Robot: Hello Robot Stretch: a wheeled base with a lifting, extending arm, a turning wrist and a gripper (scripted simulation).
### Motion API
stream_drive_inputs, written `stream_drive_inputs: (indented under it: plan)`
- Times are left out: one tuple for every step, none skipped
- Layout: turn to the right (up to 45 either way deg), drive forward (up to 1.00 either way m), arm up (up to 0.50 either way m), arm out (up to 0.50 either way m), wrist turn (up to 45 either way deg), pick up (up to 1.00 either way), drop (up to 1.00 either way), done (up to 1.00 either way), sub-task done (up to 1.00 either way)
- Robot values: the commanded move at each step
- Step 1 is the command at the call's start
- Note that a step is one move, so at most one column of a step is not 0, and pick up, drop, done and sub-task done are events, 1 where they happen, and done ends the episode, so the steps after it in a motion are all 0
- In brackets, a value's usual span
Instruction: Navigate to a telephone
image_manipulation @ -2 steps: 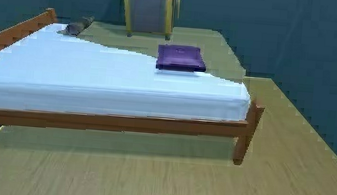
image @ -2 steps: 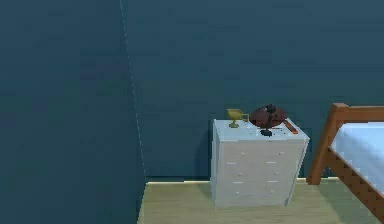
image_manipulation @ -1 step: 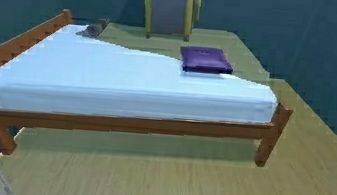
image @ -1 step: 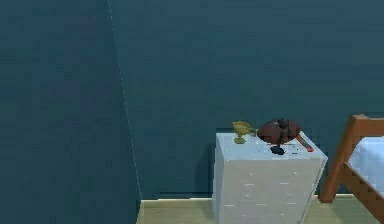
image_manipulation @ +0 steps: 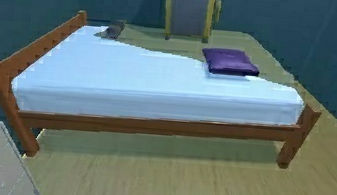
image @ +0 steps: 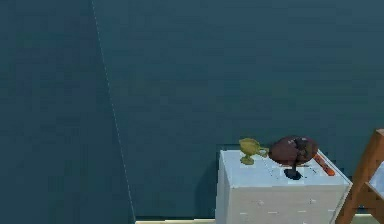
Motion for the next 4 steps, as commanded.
stream_drive_inputs:
  plan:
    - [45.0, 0.0, 0.0, 0.0, 0.0, 0.0, 0.0, 0.0, 0.0]
    - [24.0, 0.0, 0.0, 0.0, 0.0, 0.0, 0.0, 0.0, 0.0]
    - [0.0, 0.25, 0.0, 0.0, 0.0, 0.0, 0.0, 0.0, 0.0]
    - [-45.0, 0.0, 0.0, 0.0, 0.0, 0.0, 0.0, 0.0, 0.0]
